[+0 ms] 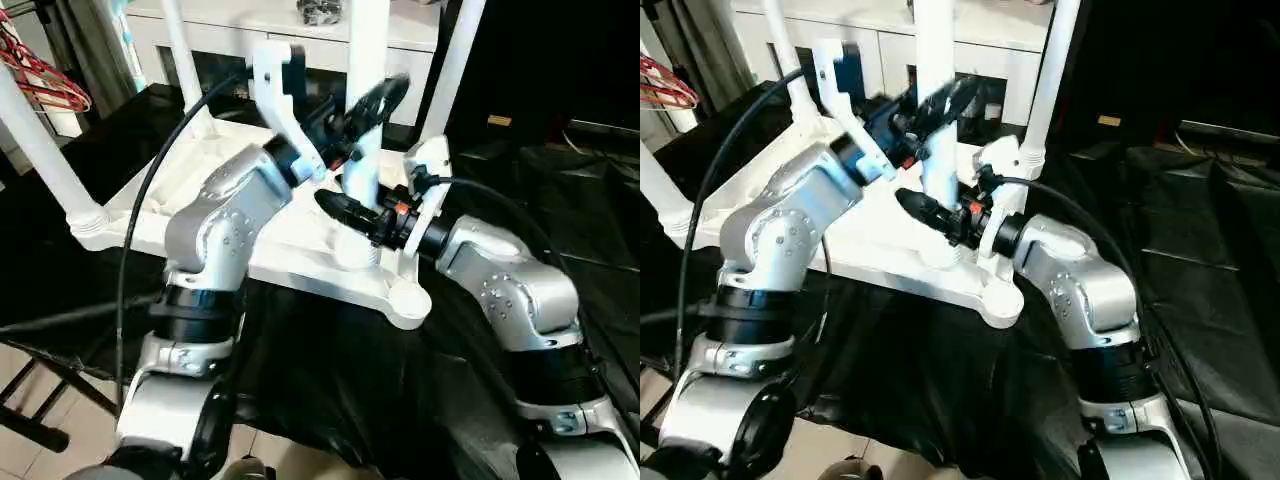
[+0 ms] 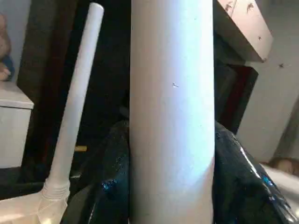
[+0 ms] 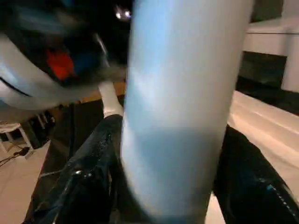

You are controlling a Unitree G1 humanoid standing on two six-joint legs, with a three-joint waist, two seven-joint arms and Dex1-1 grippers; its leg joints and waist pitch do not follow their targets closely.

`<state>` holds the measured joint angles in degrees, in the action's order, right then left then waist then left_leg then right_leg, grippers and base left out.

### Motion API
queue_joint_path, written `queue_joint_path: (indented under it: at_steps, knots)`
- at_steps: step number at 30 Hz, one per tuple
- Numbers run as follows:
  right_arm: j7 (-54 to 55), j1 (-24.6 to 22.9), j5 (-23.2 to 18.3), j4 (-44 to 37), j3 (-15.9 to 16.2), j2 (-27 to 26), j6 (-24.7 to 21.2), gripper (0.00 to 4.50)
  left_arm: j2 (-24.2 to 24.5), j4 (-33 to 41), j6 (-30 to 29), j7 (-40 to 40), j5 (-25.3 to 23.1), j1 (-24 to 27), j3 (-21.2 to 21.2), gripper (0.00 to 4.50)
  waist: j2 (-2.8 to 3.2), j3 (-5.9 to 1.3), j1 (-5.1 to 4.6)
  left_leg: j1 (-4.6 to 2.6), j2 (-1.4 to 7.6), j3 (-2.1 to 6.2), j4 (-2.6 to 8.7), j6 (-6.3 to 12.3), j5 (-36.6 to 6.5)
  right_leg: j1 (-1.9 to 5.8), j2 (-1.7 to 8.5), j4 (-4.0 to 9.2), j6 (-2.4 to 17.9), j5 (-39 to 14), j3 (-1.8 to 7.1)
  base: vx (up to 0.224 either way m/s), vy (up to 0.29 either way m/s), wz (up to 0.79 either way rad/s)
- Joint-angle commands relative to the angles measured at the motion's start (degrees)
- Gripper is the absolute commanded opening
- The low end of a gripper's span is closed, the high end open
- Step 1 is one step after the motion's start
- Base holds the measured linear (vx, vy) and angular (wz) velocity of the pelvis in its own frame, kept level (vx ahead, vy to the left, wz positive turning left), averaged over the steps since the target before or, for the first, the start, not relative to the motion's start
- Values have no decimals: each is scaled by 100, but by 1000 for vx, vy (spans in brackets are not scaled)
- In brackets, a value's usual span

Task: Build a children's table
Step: Pick table leg

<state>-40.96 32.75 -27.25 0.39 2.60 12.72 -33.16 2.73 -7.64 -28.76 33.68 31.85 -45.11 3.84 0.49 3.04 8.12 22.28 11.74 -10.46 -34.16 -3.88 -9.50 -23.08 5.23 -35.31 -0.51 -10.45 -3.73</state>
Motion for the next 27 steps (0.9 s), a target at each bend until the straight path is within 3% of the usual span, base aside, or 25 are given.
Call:
queue_joint_path:
  at_steps: [1,2,4,5,6,12,27]
  knots:
    - [-358,90,-92,-4,-6,196,5,311,112,34,-70,233,78,-72,-84,183,-39,-442,-8,-115,93,38,374,-73,-852,308,245,337,1030,-574,205,0,0,0]
    - [-627,74,-146,-22,56,337,-47,314,160,38,-87,306,75,-70,-109,183,-98,-437,-5,-116,94,25,370,-43,-841,312,243,343,1027,-554,211,0,0,0]
    - [-1019,33,-221,-61,158,565,-109,314,226,63,-128,419,95,-60,-140,183,-74,-439,21,-113,100,30,359,27,-757,321,253,321,1061,-475,211,0,0,0]
    - [-1242,9,-255,-89,225,704,-155,314,251,85,-156,474,126,-61,-143,183,-103,-438,12,-100,96,28,357,44,-731,328,253,318,1068,-450,210,0,0,0]
    - [-1242,9,-255,-89,225,704,-155,314,251,85,-156,474,126,-61,-143,183,-89,-441,25,-106,97,25,351,53,-717,320,260,316,1107,-464,209,0,0,0]
    - [-1608,8,-201,21,385,923,-160,314,300,237,-347,718,349,-35,-145,183,-137,-436,19,-101,99,17,340,122,-651,315,268,314,1198,-540,208,0,0,0]
    - [-1672,37,-346,274,371,806,-356,314,282,535,-535,1111,567,96,-368,182,-125,-443,15,-103,103,19,337,89,-656,314,261,311,1221,-554,207,0,0,0]
